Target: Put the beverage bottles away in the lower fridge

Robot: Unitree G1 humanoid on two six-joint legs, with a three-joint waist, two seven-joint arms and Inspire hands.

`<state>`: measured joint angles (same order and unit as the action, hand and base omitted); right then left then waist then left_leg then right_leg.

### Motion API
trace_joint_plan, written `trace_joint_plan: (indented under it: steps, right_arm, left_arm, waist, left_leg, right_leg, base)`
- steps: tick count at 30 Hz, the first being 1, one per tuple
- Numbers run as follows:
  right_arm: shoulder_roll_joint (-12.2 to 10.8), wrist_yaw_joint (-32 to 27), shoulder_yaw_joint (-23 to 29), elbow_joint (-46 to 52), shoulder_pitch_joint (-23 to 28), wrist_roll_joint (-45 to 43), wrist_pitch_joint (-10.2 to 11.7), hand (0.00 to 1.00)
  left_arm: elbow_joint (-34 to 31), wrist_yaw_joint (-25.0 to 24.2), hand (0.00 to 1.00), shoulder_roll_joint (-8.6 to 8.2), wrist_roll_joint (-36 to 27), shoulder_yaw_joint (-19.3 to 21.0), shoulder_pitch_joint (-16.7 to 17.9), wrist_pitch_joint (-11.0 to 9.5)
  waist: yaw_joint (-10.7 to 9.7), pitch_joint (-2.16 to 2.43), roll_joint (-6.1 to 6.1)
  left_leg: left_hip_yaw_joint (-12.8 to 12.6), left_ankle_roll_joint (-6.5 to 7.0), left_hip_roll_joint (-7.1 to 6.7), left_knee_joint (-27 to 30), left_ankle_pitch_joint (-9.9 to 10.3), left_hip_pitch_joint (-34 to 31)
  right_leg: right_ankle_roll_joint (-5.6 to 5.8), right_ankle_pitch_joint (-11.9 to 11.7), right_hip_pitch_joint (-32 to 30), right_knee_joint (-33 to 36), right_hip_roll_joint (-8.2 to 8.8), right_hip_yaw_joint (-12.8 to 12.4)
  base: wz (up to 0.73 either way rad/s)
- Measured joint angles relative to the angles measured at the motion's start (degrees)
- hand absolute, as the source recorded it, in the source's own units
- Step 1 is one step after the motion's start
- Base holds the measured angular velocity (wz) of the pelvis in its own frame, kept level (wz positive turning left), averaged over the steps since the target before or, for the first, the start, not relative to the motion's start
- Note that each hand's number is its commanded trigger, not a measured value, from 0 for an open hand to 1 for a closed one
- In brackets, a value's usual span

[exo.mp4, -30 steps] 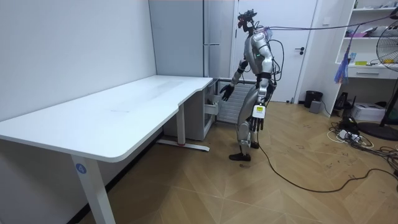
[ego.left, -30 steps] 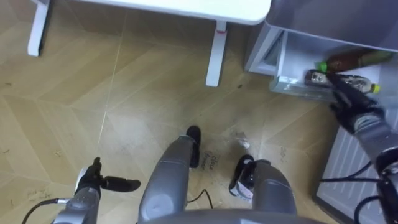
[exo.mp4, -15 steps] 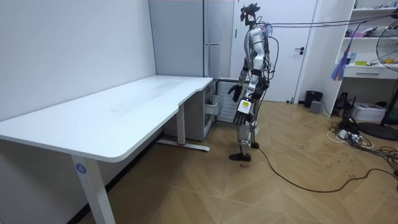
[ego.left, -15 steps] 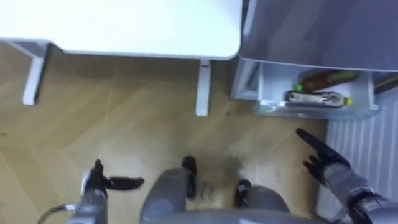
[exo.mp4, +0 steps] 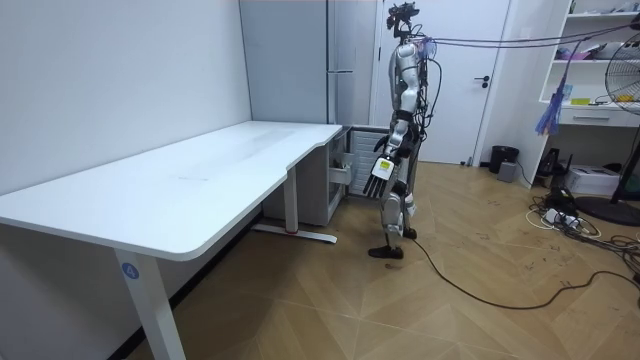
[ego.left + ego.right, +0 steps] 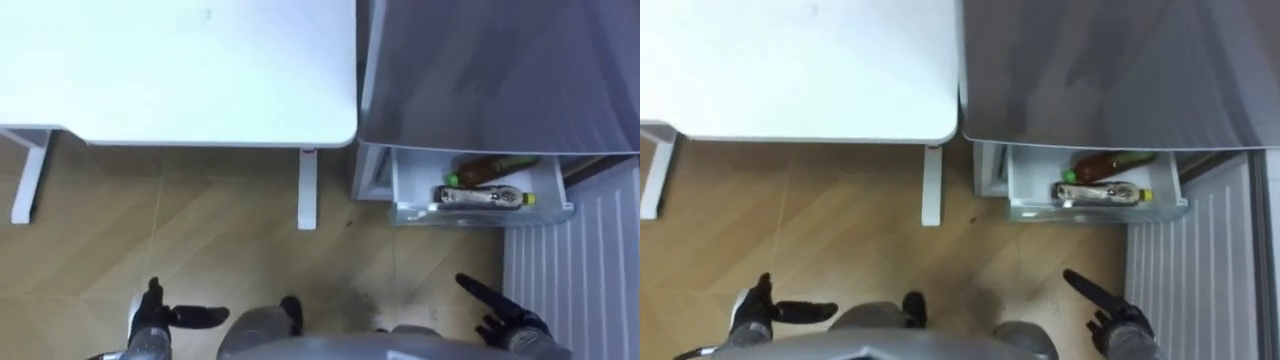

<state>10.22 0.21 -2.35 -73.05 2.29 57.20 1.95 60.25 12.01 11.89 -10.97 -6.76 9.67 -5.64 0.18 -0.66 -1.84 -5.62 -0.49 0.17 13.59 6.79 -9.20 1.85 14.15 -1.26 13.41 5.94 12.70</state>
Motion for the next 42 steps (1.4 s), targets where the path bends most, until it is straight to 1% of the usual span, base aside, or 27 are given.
trace_joint_plan:
  steps: [1, 4, 6, 7, 9, 12, 15, 17, 19, 21, 23, 24, 25, 27, 28, 29, 30, 31, 32, 33, 34, 35, 36, 38, 39, 41, 42]
  right_arm:
    - [-0.29, 0.12, 0.32, 0.00, 0.79, -0.04, 0.11, 0.00]
    - [-0.52, 1.31, 0.37, 0.05, 2.31, -0.13, 0.76, 0.00]
    - [-0.54, 1.98, 0.39, 0.09, 2.96, -0.61, 0.80, 0.00]
    - [-0.59, 2.30, 0.39, 0.09, 2.95, -0.70, 0.85, 0.00]
    - [-0.76, 2.53, 0.82, 0.07, 3.49, -0.62, 0.88, 0.00]
    - [-1.06, 2.98, 2.09, -0.04, 3.86, 0.15, 0.89, 0.00]
    - [-1.26, 4.45, 4.36, 0.07, 3.83, 2.09, 0.74, 0.00]
    - [-1.35, 5.24, 6.55, -0.16, 3.21, 6.00, 0.61, 0.00]
    - [-1.32, 6.28, 7.39, 0.01, 3.26, 9.12, 0.63, 0.00]
    - [-1.32, 7.33, 7.39, 0.02, 3.37, 12.13, 0.52, 0.00]
    - [-1.32, 8.61, 7.80, 0.03, 3.18, 14.89, 0.43, 0.00]
    - [-1.32, 8.78, 8.15, 0.04, 3.15, 15.61, 0.41, 0.00]
    - [-1.30, 8.88, 8.32, 0.02, 2.53, 18.16, 0.42, 0.00]
    - [-1.32, 8.94, 8.81, -0.17, 0.54, 21.54, 0.43, 0.00]
    - [-1.30, 9.23, 9.25, -0.75, -1.20, 22.49, 0.35, 0.00]
    - [-1.05, 9.26, 9.37, -1.39, -3.31, 23.93, 0.14, 0.00]
    - [-0.81, 9.29, 9.52, -1.84, -4.62, 24.26, -0.07, 0.00]
    - [-0.46, 9.22, 10.60, -3.33, -7.37, 24.76, -0.24, 0.00]
    - [-0.34, 9.07, 11.08, -3.77, -9.81, 25.75, -0.24, 0.00]
    - [-0.35, 9.11, 11.09, -3.72, -10.67, 25.92, -0.25, 0.00]
    - [-0.34, 9.11, 11.67, -3.68, -12.20, 26.27, -0.40, 0.00]
    - [-0.28, 8.96, 12.83, -3.76, -13.91, 27.10, -0.72, 0.00]
    - [-0.22, 8.70, 13.23, -3.88, -14.69, 27.48, -0.81, 0.00]
    - [0.83, 8.56, 13.92, -4.86, -17.47, 28.47, -0.83, 0.00]
    - [1.13, 8.65, 14.17, -4.95, -18.01, 28.97, -0.83, 0.00]
    - [2.32, 8.61, 14.99, -4.85, -19.64, 30.97, -0.91, 0.00]
    - [2.80, 8.61, 14.95, -4.85, -19.79, 31.38, -0.93, 0.00]
  left_arm:
    - [0.02, -0.12, 0.00, -0.03, -0.02, -0.01, 0.14, -0.28]
    - [0.07, -0.11, 0.00, -0.21, 0.37, 0.13, 0.18, -1.50]
    - [0.09, -0.11, 0.00, -0.56, 0.57, 1.10, 0.33, -1.65]
    - [0.26, -0.06, 0.00, -0.80, 0.56, 1.61, 0.39, -1.84]
    - [0.62, -0.11, 0.00, -1.13, 0.54, 2.23, 0.41, -1.92]
    - [1.38, -0.33, 0.00, -1.28, 0.49, 2.55, 0.86, -1.95]
    - [1.39, -0.43, 0.00, -1.96, 0.71, 5.13, 1.62, -1.94]
    - [1.58, -0.45, 0.00, -2.16, 2.36, 7.90, 2.11, -1.94]
    - [2.47, -0.28, 0.00, -2.09, 2.80, 9.13, 2.34, -1.94]
    - [3.78, 0.01, 0.00, -1.99, 2.78, 9.36, 2.36, -1.93]
    - [4.76, 0.19, 0.00, -1.99, 2.82, 9.44, 2.64, -1.75]
    - [4.81, 0.19, 0.00, -1.99, 2.88, 9.43, 2.64, -1.73]
    - [4.88, 0.19, 0.00, -1.99, 2.66, 9.39, 2.33, -1.67]
    - [6.11, 0.08, 0.00, -2.01, 2.62, 9.08, 1.86, -1.13]
    - [6.55, 0.06, 0.00, -2.00, 2.61, 8.59, 1.38, -0.75]
    - [6.92, 0.03, 0.00, -2.05, 2.63, 8.02, 0.69, -0.51]
    - [7.38, -0.01, 0.00, -2.09, 2.62, 7.74, -0.05, -0.45]
    - [8.35, -0.05, 0.00, -2.24, 2.67, 7.72, -1.80, 0.22]
    - [9.10, -0.10, 0.00, -2.24, 2.67, 7.72, -3.08, 0.45]
    - [9.23, -0.11, 0.00, -2.16, 2.72, 7.71, -3.59, 0.47]
    - [9.38, -0.13, 0.00, -2.11, 2.98, 7.75, -4.69, 0.70]
    - [9.47, -0.12, 0.00, -2.07, 3.23, 7.66, -5.57, 0.79]
    - [9.49, -0.12, 0.00, -1.99, 3.20, 7.66, -5.81, 0.80]
    - [11.18, -0.12, 0.00, -1.72, 2.63, 7.59, -6.83, 0.70]
    - [11.58, -0.08, 0.00, -1.65, 2.60, 7.57, -6.95, 0.74]
    - [11.79, 0.29, 0.00, -1.25, 2.60, 6.74, -7.19, 1.67]
    - [11.65, 0.29, 0.00, -1.17, 2.60, 6.39, -7.20, 1.93]
  waist:
    - [-0.52, 0.01, 0.07]
    - [-0.48, 0.09, 0.22]
    - [-0.47, 0.14, 0.30]
    - [-0.43, 0.25, 0.32]
    - [-0.58, 0.13, 0.31]
    - [-0.62, 0.24, 0.19]
    - [-0.71, 0.29, 0.26]
    - [-0.41, 0.31, 0.34]
    - [0.09, 0.33, 0.44]
    - [0.28, 0.37, 0.69]
    - [0.40, 0.28, 1.30]
    - [0.36, 0.34, 1.41]
    - [0.55, 0.49, 1.48]
    - [0.76, 0.47, 1.98]
    - [0.71, 0.44, 2.37]
    - [0.87, 0.17, 3.08]
    - [1.25, -0.12, 3.41]
    - [1.67, -0.53, 3.89]
    - [2.54, -0.81, 4.33]
    - [2.80, -0.94, 4.43]
    - [3.19, -1.21, 4.36]
    - [3.46, -1.35, 4.16]
    - [3.57, -1.44, 4.03]
    - [4.51, -1.59, 3.80]
    - [4.60, -1.62, 3.78]
    - [5.23, -1.62, 3.70]
    - [5.47, -1.57, 3.57]
  left_leg:
    - [0.00, -0.05, 0.03, -0.21, 0.03, 0.58]
    - [-0.42, -0.14, 0.08, -0.33, 0.11, 1.28]
    - [-0.77, -0.16, 0.11, -0.33, 0.31, 1.79]
    - [-1.03, -0.12, 0.13, -0.33, 0.38, 1.99]
    - [-1.49, -0.04, 0.14, -0.39, 0.49, 2.72]
    - [-2.07, 0.01, 0.20, -0.41, 1.14, 4.26]
    - [-2.45, 0.17, 0.21, -0.38, 1.31, 4.53]
    - [-3.21, 0.25, 0.41, -0.38, 1.50, 4.70]
    - [-3.68, 0.30, 0.44, -0.39, 1.61, 4.79]
    - [-3.91, 0.38, 0.43, -0.33, 1.87, 4.81]
    - [-3.96, 0.44, 0.45, 0.12, 2.31, 4.50]
    - [-3.95, 0.45, 0.47, 0.27, 2.34, 4.26]
    - [-3.87, 0.47, 0.50, 0.51, 2.39, 3.56]
    - [-3.77, 0.48, 0.60, 1.14, 2.38, 1.94]
    - [-3.51, 0.55, 0.70, 2.12, 2.42, 0.50]
    - [-3.45, 0.69, 1.12, 4.19, 2.78, -1.65]
    - [-3.45, 0.80, 1.35, 5.63, 2.98, -3.09]
    - [-3.44, 0.89, 1.82, 8.48, 3.07, -5.82]
    - [-3.15, 1.11, 2.18, 11.00, 3.30, -8.94]
    - [-2.82, 1.12, 2.19, 12.31, 3.36, -10.69]
    - [-2.58, 1.27, 2.12, 14.87, 3.61, -13.86]
    - [-2.26, 1.42, 2.13, 17.83, 4.38, -17.40]
    - [-2.25, 1.52, 2.13, 19.43, 4.90, -19.13]
    - [-1.64, 1.89, 2.24, 27.18, 7.69, -26.63]
    - [-1.05, 1.90, 2.20, 29.18, 8.16, -28.62]
    - [0.89, 1.55, 2.20, 35.50, 9.17, -36.33]
    - [1.10, 1.54, 2.17, 36.89, 9.32, -38.04]
  right_leg:
    - [-0.01, -0.01, 0.69, -0.63, -0.11, -0.03]
    - [0.00, -0.06, 1.20, -0.79, -0.16, -0.60]
    - [0.00, -0.06, 1.53, -0.77, -0.17, -1.10]
    - [0.02, -0.07, 1.61, -0.75, -0.16, -1.39]
    - [0.14, -0.14, 2.21, -0.87, -0.13, -1.71]
    - [0.29, -0.06, 3.58, -1.16, -0.11, -2.24]
    - [0.49, -0.18, 3.70, -1.23, -0.06, -2.81]
    - [0.58, -0.44, 3.58, -1.41, -0.07, -3.38]
    - [0.65, -0.54, 3.44, -1.42, -0.07, -3.98]
    - [0.74, -0.59, 3.42, -1.43, -0.06, -4.20]
    - [0.81, -0.62, 3.35, -1.58, -0.06, -4.22]
    - [0.85, -0.65, 3.16, -1.63, -0.07, -4.21]
    - [0.86, -0.66, 2.40, -1.40, -0.07, -4.22]
    - [0.84, -0.66, 0.47, -0.39, -0.05, -4.29]
    - [0.79, -0.64, -0.85, 0.80, -0.06, -4.23]
    - [0.74, -0.59, -2.97, 2.80, -0.10, -3.75]
    - [0.69, -0.55, -4.42, 4.27, -0.09, -3.54]
    - [0.55, -0.45, -7.55, 7.51, 0.04, -3.20]
    - [0.27, -0.07, -11.19, 11.45, 0.23, -3.20]
    - [0.20, 0.31, -13.08, 13.60, 0.50, -3.17]
    - [0.18, 1.20, -16.86, 17.36, 1.04, -3.20]
    - [-0.10, 2.39, -20.98, 21.40, 1.44, -3.51]
    - [-0.12, 3.22, -22.77, 23.41, 1.70, -3.81]
    - [-0.19, 7.10, -29.95, 30.73, 2.19, -4.83]
    - [-0.25, 8.04, -31.64, 32.44, 2.29, -4.83]
    - [-0.45, 10.28, -38.80, 39.37, 2.55, -4.58]
    - [-0.57, 10.98, -40.55, 41.01, 2.80, -4.56]
  base:
    - [-0.03]
    - [-0.06]
    - [-0.13]
    - [-0.12]
    - [-0.11]
    - [-0.11]
    - [-0.10]
    - [-0.16]
    - [-0.12]
    - [-0.09]
    - [0.00]
    - [0.00]
    - [-0.03]
    - [-0.02]
    - [0.00]
    - [0.00]
    - [-0.10]
    - [-0.16]
    - [-0.11]
    - [0.00]
    - [0.12]
    - [0.13]
    - [0.14]
    - [0.09]
    - [0.07]
    - [0.14]
    - [0.12]
